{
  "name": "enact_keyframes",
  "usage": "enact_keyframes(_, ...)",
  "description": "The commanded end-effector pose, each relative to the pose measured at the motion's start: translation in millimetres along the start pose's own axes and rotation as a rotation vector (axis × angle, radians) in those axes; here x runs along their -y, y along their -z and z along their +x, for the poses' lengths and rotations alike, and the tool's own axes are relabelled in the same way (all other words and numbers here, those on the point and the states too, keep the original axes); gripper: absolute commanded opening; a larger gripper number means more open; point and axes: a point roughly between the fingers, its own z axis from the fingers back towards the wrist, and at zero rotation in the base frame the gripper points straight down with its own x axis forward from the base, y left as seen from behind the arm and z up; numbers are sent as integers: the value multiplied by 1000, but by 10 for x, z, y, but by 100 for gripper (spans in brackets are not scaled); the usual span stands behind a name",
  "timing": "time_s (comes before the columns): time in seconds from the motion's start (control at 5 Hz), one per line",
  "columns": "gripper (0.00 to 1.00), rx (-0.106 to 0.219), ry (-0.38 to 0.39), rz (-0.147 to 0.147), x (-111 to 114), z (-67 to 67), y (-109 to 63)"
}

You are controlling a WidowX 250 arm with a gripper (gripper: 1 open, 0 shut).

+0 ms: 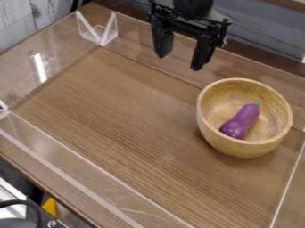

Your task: Remove the purple eggplant from inside the brown bowl and put it on the table

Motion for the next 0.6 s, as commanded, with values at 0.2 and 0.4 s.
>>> enact_keyframes(0.2, 100, -16, 73, -6, 285, -94, 191)
enact_keyframes(0.4, 100, -2, 134, -10, 488, -43, 320)
